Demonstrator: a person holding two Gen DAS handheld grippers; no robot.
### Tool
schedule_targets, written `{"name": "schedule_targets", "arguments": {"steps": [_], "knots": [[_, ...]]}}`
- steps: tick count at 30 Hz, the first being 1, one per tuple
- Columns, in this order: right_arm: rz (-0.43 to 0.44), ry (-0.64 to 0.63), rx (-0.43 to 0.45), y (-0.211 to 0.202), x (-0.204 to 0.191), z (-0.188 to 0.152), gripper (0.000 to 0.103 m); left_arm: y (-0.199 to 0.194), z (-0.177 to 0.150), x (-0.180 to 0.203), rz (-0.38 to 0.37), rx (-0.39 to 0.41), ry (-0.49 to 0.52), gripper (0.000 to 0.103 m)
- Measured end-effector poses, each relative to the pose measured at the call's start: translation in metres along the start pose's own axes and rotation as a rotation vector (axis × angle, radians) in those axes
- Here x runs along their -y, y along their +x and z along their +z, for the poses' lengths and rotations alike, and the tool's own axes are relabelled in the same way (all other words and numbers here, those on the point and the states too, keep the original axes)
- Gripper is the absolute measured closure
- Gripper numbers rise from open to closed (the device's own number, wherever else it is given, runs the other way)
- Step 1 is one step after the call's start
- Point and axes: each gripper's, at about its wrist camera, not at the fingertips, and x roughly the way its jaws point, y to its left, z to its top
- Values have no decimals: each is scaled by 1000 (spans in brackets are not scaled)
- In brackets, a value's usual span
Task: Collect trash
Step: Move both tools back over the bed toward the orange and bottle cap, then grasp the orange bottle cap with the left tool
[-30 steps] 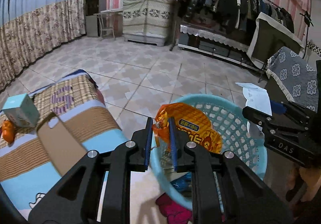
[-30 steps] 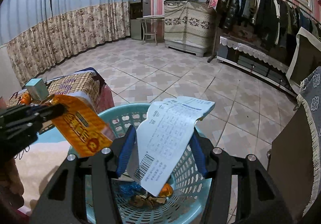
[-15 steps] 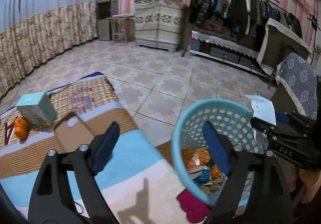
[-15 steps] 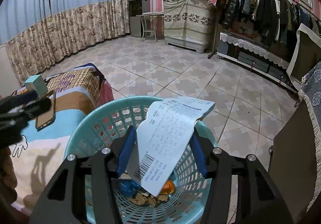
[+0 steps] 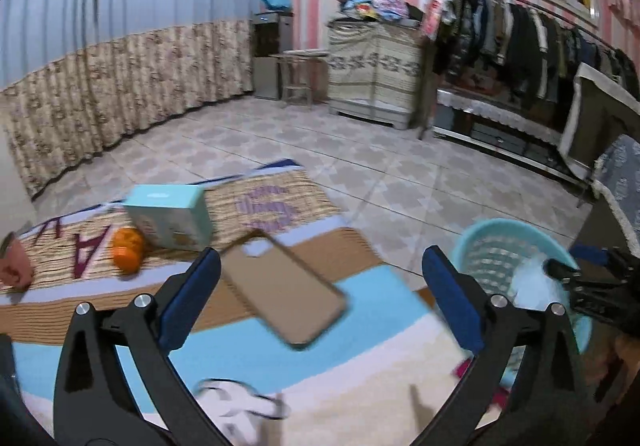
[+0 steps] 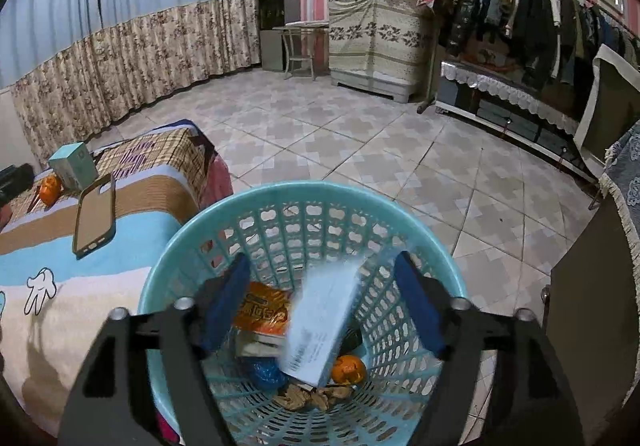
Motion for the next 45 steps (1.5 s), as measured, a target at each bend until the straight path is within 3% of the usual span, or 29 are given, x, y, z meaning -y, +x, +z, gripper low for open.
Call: {"name": "schedule_targets", "arguments": {"steps": [4, 8, 13, 19, 23, 26, 29, 38, 45], "knots": [[-23, 29, 12, 3, -2, 1, 9, 1, -3, -41, 68, -7, -31, 6], [-60, 41, 37, 4, -11, 6, 6, 11, -11, -86, 147, -19, -68, 6], [-41, 17, 45, 7, -33, 13, 5, 34, -13, -135, 243, -55, -72, 6], [12, 11, 6, 26, -56, 15, 5, 69, -13, -179, 221, -139, -126, 9], [23, 6, -21, 39, -70, 15, 5, 90, -15, -190, 184, -200, -124, 26], [40, -1, -31, 44, -81, 19, 5, 104, -19, -193, 174, -228, -126, 30], [34, -26, -25, 43, -93, 26, 5, 114, -24, -193, 169, -253, -100, 45], [63, -75, -14, 39, -130, 40, 6, 115, -26, -207, 136, -243, -129, 65], [88, -130, -18, 33, -169, 41, 6, 94, -31, -211, 110, -225, -120, 65]]}}
